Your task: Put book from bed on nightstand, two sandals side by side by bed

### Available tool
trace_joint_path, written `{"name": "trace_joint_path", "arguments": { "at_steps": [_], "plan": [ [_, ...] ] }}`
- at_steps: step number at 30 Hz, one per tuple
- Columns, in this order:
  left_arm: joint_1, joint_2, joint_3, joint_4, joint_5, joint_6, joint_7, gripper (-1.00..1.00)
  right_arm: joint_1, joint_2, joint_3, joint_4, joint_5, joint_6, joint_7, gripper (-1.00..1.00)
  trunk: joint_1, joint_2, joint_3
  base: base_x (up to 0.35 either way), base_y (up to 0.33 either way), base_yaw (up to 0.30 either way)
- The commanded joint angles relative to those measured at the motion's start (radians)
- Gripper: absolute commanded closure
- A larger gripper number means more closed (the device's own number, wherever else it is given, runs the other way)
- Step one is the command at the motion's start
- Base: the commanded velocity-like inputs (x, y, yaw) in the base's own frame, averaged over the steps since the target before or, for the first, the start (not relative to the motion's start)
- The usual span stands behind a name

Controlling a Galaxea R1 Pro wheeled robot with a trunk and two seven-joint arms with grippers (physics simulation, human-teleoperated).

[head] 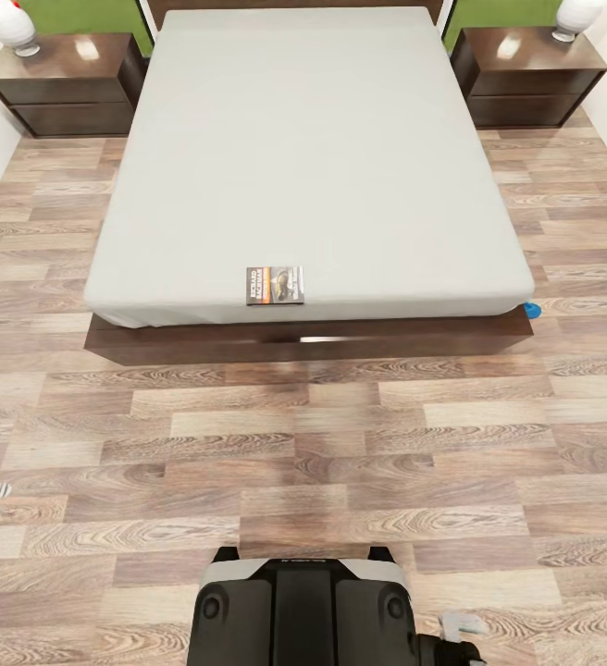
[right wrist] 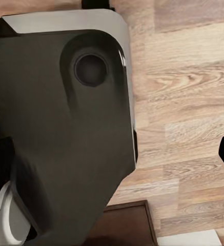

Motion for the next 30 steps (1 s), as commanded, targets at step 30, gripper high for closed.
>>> {"name": "trace_joint_path", "arguments": {
  "at_steps": [30],
  "plan": [
    [-0.001, 0.004, 0.0, 0.086, -0.01, -0.012, 0.036, -1.0, -0.121, 0.01, -0.004, -0.03, 0.01, 0.129, -0.019, -1.0, 0.001, -0.001, -0.001, 0.0, 0.0, 0.0]
  ]
}}
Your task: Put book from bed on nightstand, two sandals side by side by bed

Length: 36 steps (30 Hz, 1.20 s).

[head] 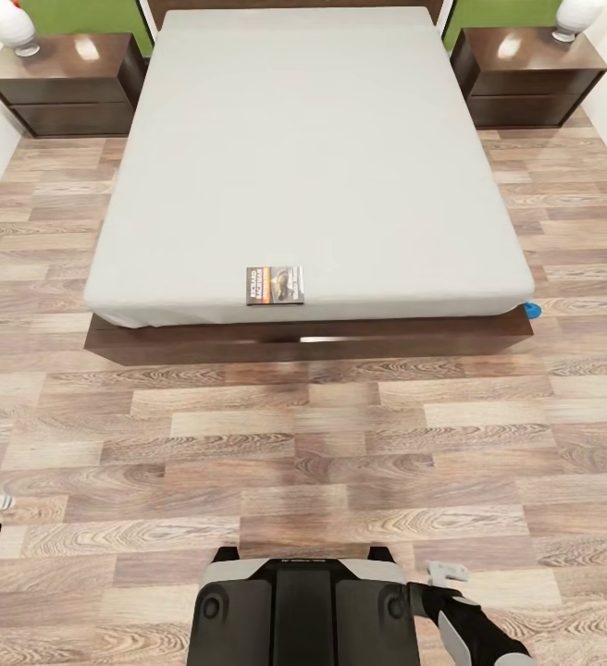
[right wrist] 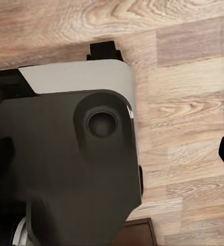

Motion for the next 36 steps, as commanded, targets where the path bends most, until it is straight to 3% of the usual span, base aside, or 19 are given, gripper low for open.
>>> {"name": "trace_joint_path", "arguments": {
  "at_steps": [1, 7, 13, 21, 30, 36],
  "plan": [
    [-0.001, 0.0, 0.002, 0.001, -0.011, 0.002, -0.009, -1.0, -0.001, -0.005, -0.006, -0.003, 0.01, 0.007, 0.001, -1.0, 0.001, -0.001, -0.001, 0.0, 0.0, 0.0],
    [-0.001, 0.0, 0.002, 0.007, -0.011, 0.002, -0.009, -1.0, -0.019, -0.035, -0.006, -0.003, 0.004, 0.008, 0.003, -1.0, 0.001, -0.001, -0.001, 0.0, 0.0, 0.0],
    [-0.002, 0.0, 0.002, 0.01, -0.011, 0.002, -0.009, -1.0, -0.073, -0.054, -0.007, -0.004, 0.0, 0.051, 0.056, -1.0, 0.001, -0.001, -0.001, 0.0, 0.0, 0.0],
    [-0.001, 0.001, 0.002, 0.04, -0.011, 0.001, -0.008, -1.0, -0.195, -0.056, -0.011, -0.013, -0.002, 0.158, 0.15, -1.0, 0.001, -0.001, -0.001, 0.0, 0.0, 0.0],
    [-0.002, 0.007, 0.002, 0.081, -0.01, -0.002, -0.007, -1.0, -0.294, -0.055, -0.011, -0.014, -0.003, 0.208, 0.187, -1.0, 0.001, -0.001, -0.001, 0.0, 0.0, 0.0],
    [-0.002, 0.009, 0.002, 0.087, -0.01, -0.001, -0.007, -1.0, -0.335, -0.058, -0.012, -0.014, -0.003, 0.22, 0.286, -1.0, 0.001, -0.001, -0.001, 0.0, 0.0, 0.0]
  ]
}}
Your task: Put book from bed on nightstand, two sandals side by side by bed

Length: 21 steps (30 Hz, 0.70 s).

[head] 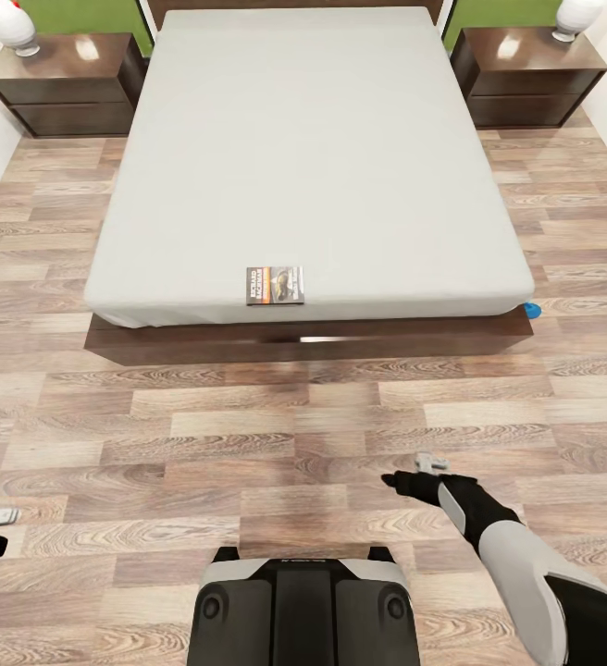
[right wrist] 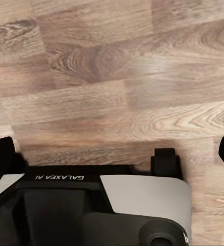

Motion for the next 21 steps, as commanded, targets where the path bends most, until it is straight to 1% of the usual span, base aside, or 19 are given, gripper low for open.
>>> {"name": "trace_joint_path", "arguments": {
  "at_steps": [1, 4, 5, 7, 10, 13, 14, 17, 21],
  "plan": [
    [-0.001, -0.001, 0.003, -0.001, -0.011, 0.003, -0.01, -1.0, -0.004, 0.0, -0.009, -0.002, 0.011, 0.006, 0.029, -1.0, 0.001, -0.002, -0.001, 0.0, 0.0, 0.0],
    [0.0, -0.001, 0.003, 0.013, -0.01, 0.003, -0.01, -1.0, -0.011, 0.001, -0.01, -0.002, 0.011, 0.003, 0.103, -1.0, 0.001, -0.002, -0.001, 0.0, 0.0, 0.0],
    [0.0, -0.001, 0.003, 0.013, -0.01, 0.003, -0.01, -1.0, -0.011, 0.001, -0.01, -0.002, 0.011, 0.003, 0.103, -1.0, 0.001, -0.002, -0.001, 0.0, 0.0, 0.0],
    [-0.001, -0.001, 0.004, 0.043, -0.01, 0.002, -0.009, -1.0, -0.014, 0.003, -0.01, -0.003, 0.011, 0.001, 0.158, -1.0, 0.001, -0.002, -0.001, 0.0, 0.0, 0.0],
    [-0.001, -0.001, 0.005, 0.122, -0.006, -0.007, -0.009, -1.0, -0.017, 0.006, -0.01, -0.004, 0.011, -0.002, 0.238, -1.0, 0.001, -0.002, -0.001, 0.0, 0.0, 0.0],
    [-0.001, 0.001, 0.006, 0.218, -0.002, -0.035, -0.008, -1.0, -0.021, 0.009, -0.01, -0.004, 0.011, -0.005, 0.301, -1.0, 0.001, -0.002, -0.001, 0.0, 0.0, 0.0],
    [-0.001, 0.004, 0.006, 0.278, -0.002, -0.058, -0.007, -1.0, -0.023, 0.011, -0.011, -0.005, 0.011, -0.008, 0.329, -1.0, 0.001, -0.002, -0.001, 0.0, 0.0, 0.0],
    [-0.001, 0.01, 0.007, 0.349, 0.0, -0.082, 0.002, -1.0, -0.026, 0.014, -0.011, -0.005, 0.01, -0.024, 0.356, -1.0, 0.001, -0.002, -0.001, 0.0, 0.0, 0.0],
    [0.0, 0.015, 0.007, 0.408, 0.002, -0.098, 0.01, -1.0, -0.028, 0.017, -0.011, -0.004, -0.002, -0.055, 0.408, -1.0, 0.001, -0.002, -0.001, 0.0, 0.0, 0.0]
  ]
}}
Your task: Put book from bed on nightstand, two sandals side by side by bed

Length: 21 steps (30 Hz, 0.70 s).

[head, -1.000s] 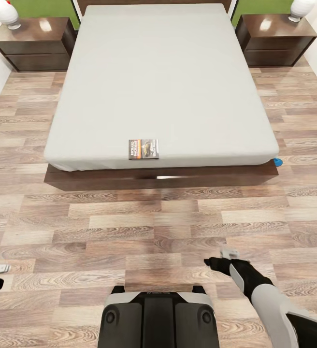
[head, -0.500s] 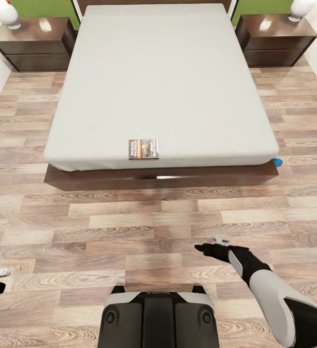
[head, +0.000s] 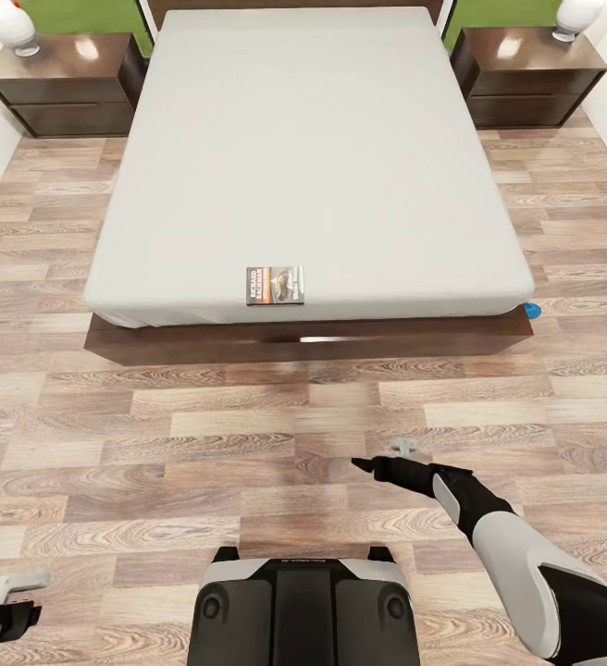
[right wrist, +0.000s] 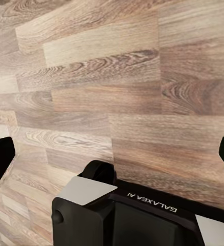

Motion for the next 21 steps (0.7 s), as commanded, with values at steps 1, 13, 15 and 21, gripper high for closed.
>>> {"name": "trace_joint_path", "arguments": {
  "at_steps": [1, 13, 15, 21],
  "plan": [
    [-0.001, 0.0, 0.007, 0.008, -0.01, 0.0, -0.008, -1.0, -0.001, 0.001, -0.008, -0.001, 0.001, 0.001, 0.024, -1.0, 0.001, -0.002, -0.001, 0.0, 0.0, 0.0],
    [0.013, 0.005, 0.008, 0.109, -0.004, -0.01, -0.003, -1.0, -0.002, 0.008, -0.004, 0.005, -0.084, -0.068, 0.192, -1.0, 0.001, -0.002, -0.001, 0.0, 0.0, 0.0],
    [0.014, 0.009, 0.008, 0.126, 0.003, -0.011, -0.003, -1.0, -0.002, 0.015, -0.004, 0.005, -0.087, -0.073, 0.204, -1.0, 0.001, -0.002, -0.001, 0.0, 0.0, 0.0],
    [0.017, 0.019, 0.009, 0.152, 0.059, -0.021, -0.002, -1.0, -0.002, 0.04, -0.006, 0.005, -0.096, -0.08, 0.23, -1.0, 0.001, -0.002, -0.001, 0.0, 0.0, 0.0]
  ]
}}
